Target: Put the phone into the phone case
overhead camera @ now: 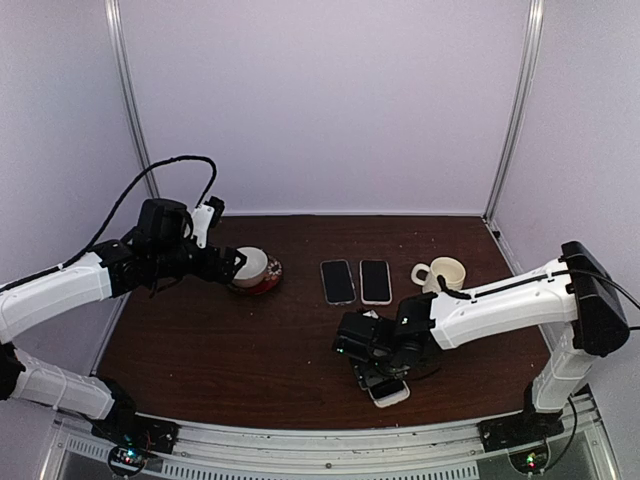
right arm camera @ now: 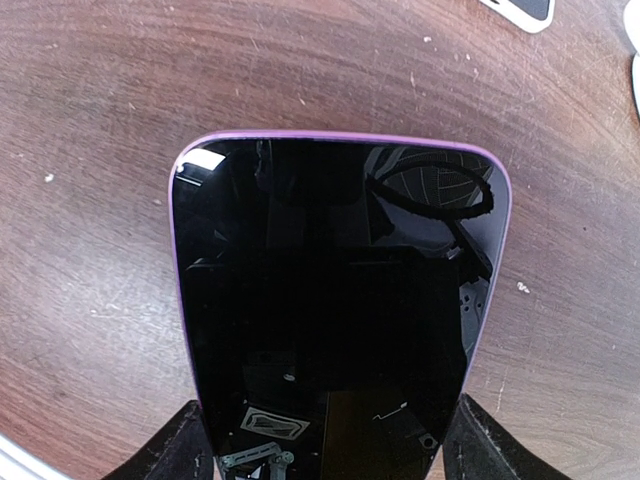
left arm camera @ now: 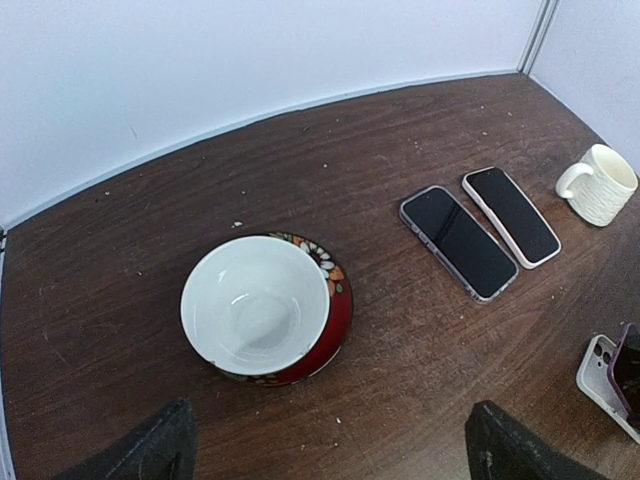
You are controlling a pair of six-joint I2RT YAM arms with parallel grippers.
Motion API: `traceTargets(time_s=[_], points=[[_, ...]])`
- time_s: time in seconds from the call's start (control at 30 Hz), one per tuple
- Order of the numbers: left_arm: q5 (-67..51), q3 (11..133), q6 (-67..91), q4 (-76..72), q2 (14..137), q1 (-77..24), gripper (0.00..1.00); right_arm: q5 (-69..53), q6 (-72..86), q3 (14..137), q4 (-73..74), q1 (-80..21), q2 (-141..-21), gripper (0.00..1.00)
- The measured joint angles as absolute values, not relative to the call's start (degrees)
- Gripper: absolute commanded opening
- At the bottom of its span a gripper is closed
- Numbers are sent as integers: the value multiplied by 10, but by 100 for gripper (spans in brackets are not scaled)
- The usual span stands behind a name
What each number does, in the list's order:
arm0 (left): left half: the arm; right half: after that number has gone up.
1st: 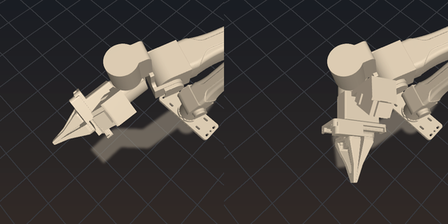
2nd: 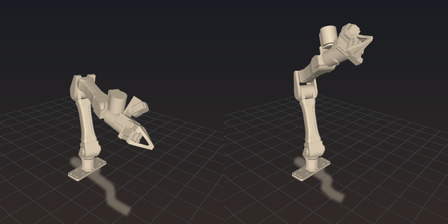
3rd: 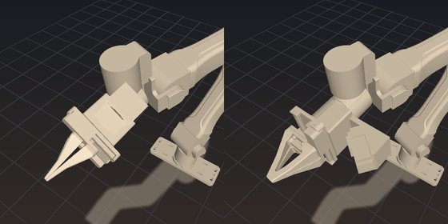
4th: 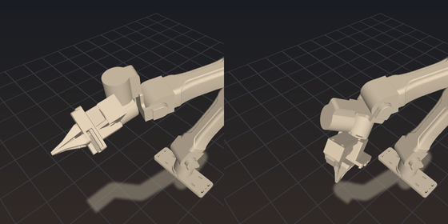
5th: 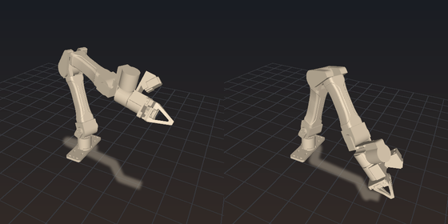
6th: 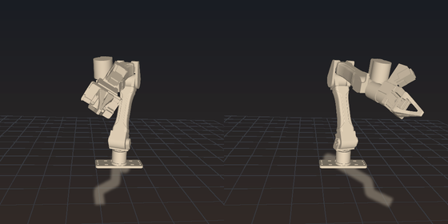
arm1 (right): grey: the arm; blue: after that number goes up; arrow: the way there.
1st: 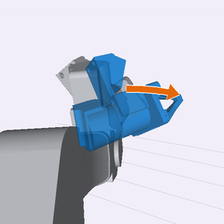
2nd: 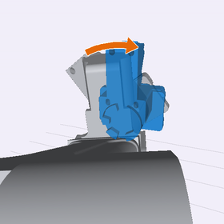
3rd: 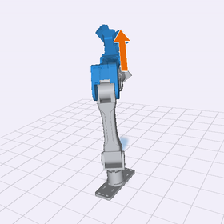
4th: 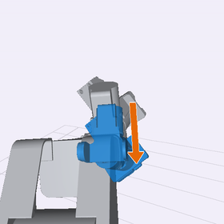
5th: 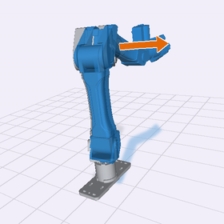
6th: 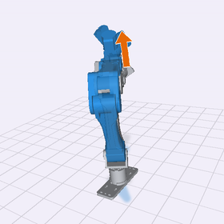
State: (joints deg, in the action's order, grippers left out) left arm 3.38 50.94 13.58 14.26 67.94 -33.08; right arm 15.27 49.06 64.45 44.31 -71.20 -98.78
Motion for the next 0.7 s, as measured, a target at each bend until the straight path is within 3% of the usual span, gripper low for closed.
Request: traceTargets(time_s=[0.7], points=[[34, 510, 136, 143, 680, -331, 98, 121, 478, 606, 429, -697, -996, 26]])
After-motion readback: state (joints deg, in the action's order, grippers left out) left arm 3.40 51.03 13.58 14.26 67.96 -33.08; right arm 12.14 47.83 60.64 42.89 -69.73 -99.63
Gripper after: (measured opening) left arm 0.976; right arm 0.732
